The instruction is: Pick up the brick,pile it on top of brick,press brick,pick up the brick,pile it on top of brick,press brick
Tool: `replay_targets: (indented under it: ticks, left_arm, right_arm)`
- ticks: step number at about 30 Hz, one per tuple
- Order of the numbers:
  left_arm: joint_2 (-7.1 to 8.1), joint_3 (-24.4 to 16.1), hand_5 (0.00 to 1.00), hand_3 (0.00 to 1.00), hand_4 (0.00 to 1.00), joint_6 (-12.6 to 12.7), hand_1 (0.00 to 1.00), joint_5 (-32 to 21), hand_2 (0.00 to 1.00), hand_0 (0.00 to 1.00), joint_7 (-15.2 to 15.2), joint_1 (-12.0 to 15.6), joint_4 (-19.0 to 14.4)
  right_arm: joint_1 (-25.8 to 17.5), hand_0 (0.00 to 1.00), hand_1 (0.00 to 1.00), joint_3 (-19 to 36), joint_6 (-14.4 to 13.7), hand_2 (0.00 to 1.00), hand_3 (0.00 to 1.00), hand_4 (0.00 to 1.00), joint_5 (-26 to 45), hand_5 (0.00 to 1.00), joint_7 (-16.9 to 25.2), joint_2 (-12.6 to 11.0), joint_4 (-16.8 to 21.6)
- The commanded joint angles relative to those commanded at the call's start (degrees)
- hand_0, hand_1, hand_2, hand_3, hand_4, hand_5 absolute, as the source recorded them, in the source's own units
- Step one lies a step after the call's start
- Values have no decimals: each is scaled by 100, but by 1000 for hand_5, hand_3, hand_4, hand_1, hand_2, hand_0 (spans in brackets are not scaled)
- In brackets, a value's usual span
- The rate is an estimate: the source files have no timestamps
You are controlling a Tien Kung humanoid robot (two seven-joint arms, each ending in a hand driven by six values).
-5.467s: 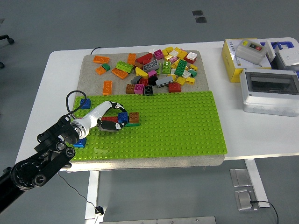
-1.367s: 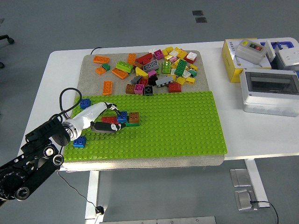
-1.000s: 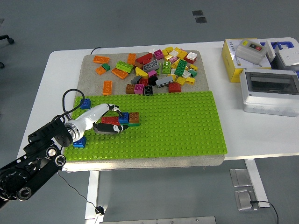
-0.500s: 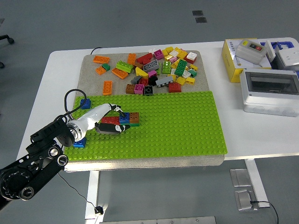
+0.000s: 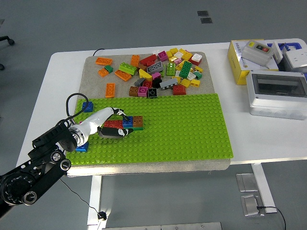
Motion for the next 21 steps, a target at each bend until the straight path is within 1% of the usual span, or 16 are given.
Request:
replay_targets:
  ticks: [7,13,17,21]
  left_arm:
    - [-2,-16,487,652,784,31,963,-18,937,998,-51,23,22]
    - [19,-35,486,648,783,46,963,-26,937,998,-75,47,-41]
    - [53,-75,486,648,783,42,963,1,937,998,-71,61,-172]
    - [82,-149,485,635,781,-7,961,220,932,998,-23,77,-461]
  right_arm:
    - [-15,729,659,-6,-1,640,824,655,-3,998,2,1,0]
    - [-26,727,659,-3,-1,640,823,657,-5,998,0,0,0]
    - [-34,727,659,8,-4,640,823,657,-10,998,-6,2,0]
    - [-42,727,659,28,-8,640,823,657,-14,998,-7,-2,0]
